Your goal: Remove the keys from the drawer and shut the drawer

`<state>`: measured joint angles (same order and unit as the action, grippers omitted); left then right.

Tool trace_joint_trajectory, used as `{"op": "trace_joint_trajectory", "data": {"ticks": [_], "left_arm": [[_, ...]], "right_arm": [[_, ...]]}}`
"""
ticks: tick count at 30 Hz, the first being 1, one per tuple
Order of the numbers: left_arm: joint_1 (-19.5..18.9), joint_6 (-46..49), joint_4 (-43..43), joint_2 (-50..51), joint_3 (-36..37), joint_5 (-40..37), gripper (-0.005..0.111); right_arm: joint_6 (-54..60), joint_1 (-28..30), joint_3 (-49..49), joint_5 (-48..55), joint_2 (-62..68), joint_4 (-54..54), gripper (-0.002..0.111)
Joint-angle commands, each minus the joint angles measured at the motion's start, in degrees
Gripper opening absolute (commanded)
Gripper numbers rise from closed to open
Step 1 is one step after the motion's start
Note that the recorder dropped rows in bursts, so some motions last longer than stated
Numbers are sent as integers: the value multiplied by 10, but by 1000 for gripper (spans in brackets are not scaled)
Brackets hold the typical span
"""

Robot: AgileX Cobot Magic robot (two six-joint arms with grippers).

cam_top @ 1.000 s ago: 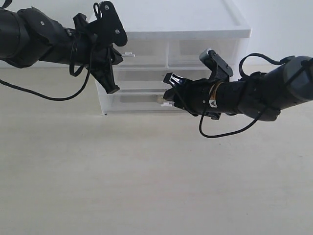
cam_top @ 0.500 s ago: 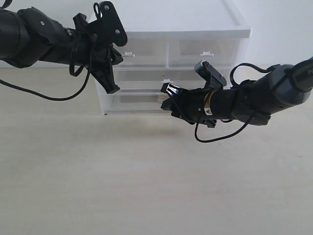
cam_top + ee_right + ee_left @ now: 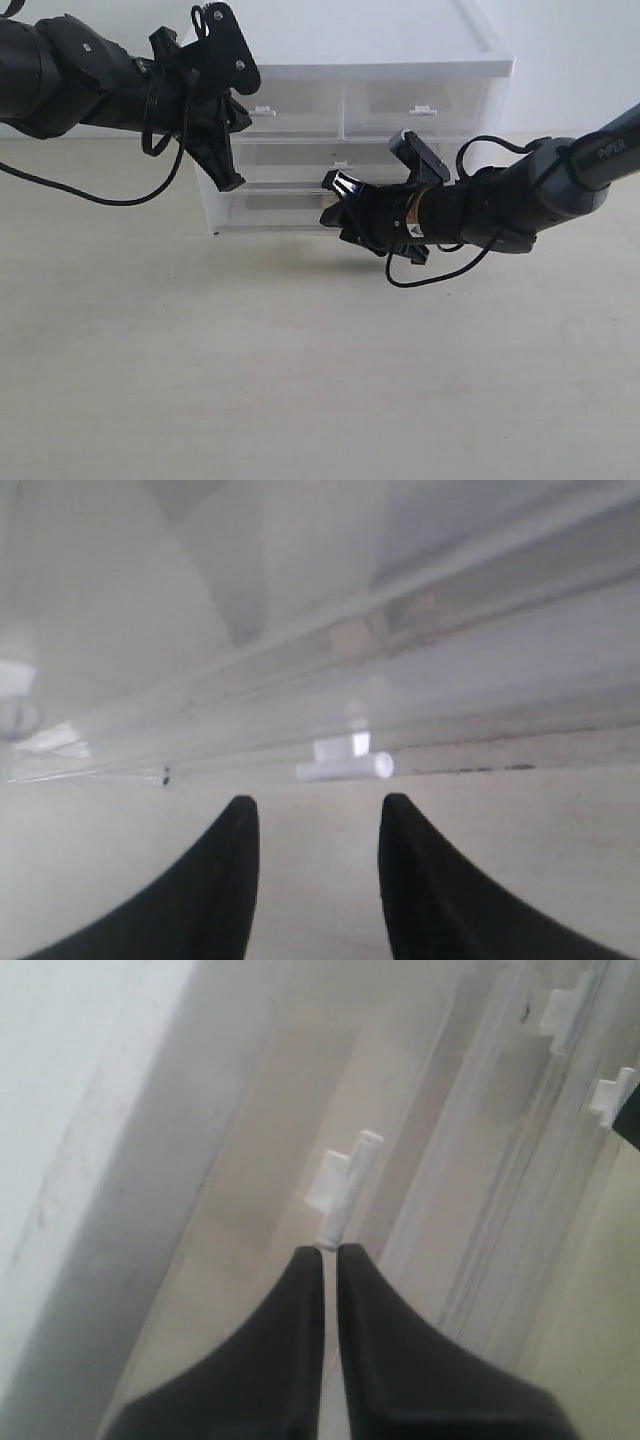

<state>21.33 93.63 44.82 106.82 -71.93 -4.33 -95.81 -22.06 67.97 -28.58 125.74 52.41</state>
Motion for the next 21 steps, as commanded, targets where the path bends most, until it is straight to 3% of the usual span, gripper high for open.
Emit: {"op": "trace_joint_trajectory", "data": {"ticks": [1,11,21], "left_arm": [[-8,-1,1,6,-14,108,4],[-8,-1,-8,6,-14,108,4],[-8,-1,-8,6,-14,108,4]], "right_arm": [[-12,4,19,-1,7,7,34],[-14,4,35,40,7,0,34],[69,4,35,28,7,-131,34]]}}
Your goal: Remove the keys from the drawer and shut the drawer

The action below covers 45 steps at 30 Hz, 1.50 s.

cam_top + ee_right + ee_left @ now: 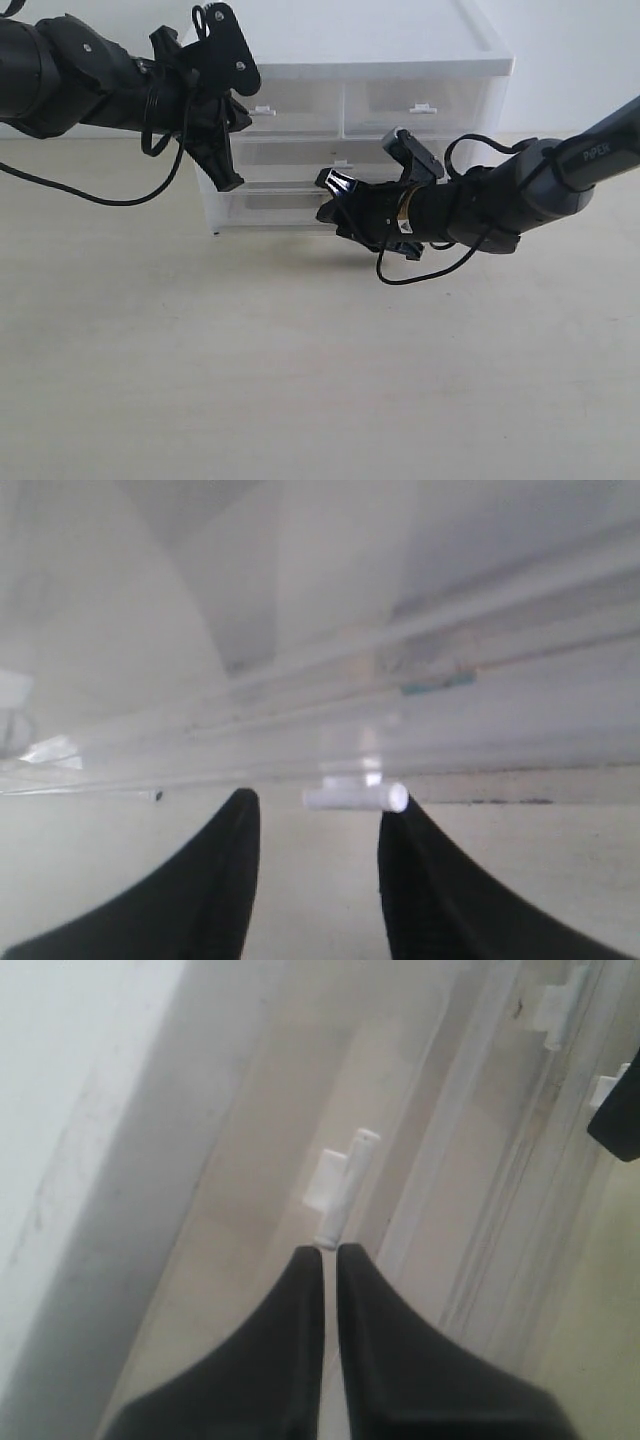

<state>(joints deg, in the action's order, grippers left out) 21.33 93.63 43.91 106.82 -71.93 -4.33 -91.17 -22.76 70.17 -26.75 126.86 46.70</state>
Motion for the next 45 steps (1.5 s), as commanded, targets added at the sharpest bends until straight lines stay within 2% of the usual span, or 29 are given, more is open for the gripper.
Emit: {"op": "trace_joint_trajectory", "data": {"ticks": [1,10,27,30,35,45], "left_arm": [[-8,-1,1,6,-14,108,4],[-8,-1,1,6,-14,108,4],[-8,-1,1,6,-14,108,4],[-8,-1,1,6,-14,108,4],[-8,-1,1,6,-14,108,4],[-8,-1,1,6,-14,108,4]], "right_arm": [[26,11,13,14,-4,-79,34],[74,11,13,15,-4,-137,34],[92,10,13,14,-4,-186,33],[94,4,13,15,-4,-185,24],[102,-5,13,17,-4,-185,1],[102,-18,13,17,-4,-175,0]]}}
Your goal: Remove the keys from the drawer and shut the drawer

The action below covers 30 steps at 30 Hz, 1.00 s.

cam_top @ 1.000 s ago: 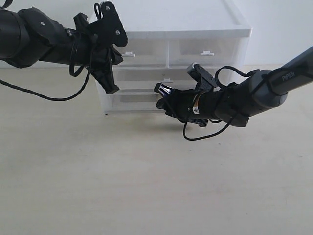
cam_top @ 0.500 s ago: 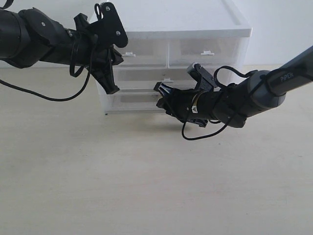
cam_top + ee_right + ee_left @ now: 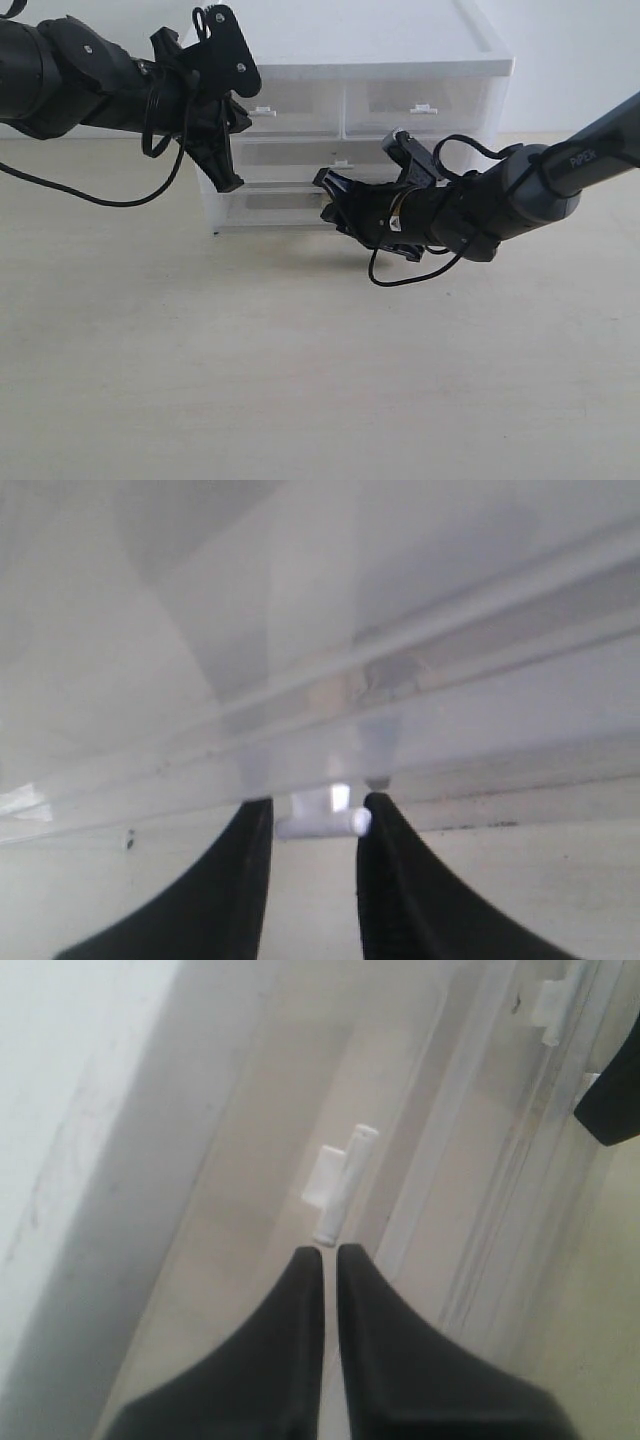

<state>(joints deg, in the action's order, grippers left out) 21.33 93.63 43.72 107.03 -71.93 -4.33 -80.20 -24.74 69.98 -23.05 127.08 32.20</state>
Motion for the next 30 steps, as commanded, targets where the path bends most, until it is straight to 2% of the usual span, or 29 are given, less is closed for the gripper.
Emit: {"op": "trace_joint_trajectory", "data": {"ticks": [1,15,30], "left_arm": [[-8,-1,3,4,-14,108,4],[-8,-1,3,4,-14,108,4],[-8,-4,3,4,-14,114,4]], "right_arm": [[-8,0,15,-20,-6,-30,0],[-11,-5,11,-8,-12,-11,0],[13,-5,-55,-13,-43,-14,0]]}}
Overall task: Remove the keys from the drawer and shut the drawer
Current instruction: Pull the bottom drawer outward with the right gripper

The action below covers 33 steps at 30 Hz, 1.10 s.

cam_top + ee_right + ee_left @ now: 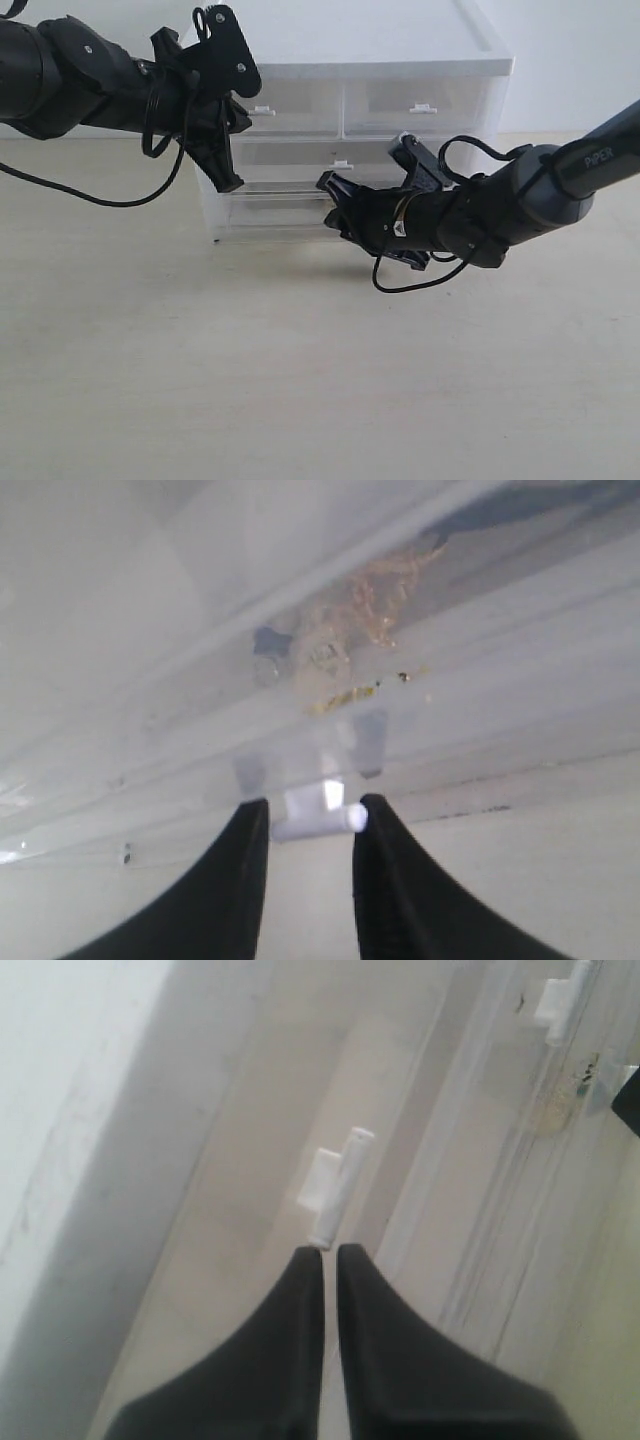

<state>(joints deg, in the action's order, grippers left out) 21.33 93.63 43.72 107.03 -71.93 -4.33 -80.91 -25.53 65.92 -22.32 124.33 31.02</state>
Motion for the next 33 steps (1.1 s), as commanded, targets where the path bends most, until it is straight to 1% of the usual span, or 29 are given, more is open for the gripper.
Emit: {"op": "trace_joint_trajectory", "data": {"ticks": [1,9,14,20,25,33], "left_arm": [[-8,-5,3,4,-14,112,4],[-8,-6,3,4,-14,114,4],[-8,-6,3,4,-14,114,4],[-8,-6,3,4,-14,114,4],[-8,-6,3,4,-14,116,4],[-8,-6,3,4,-14,112,4]], "right_arm": [[20,3,-18,-23,-16,-2,0],[27,-7,-48,-59,-26,-5,0],[35,-18,-60,-54,-41,-10,0],[51,-18,-92,-54,-67,-18,0],[53,-20,-124,-72,-83,-22,0],[71,-37,-157,-95,-105,-38,0]]}}
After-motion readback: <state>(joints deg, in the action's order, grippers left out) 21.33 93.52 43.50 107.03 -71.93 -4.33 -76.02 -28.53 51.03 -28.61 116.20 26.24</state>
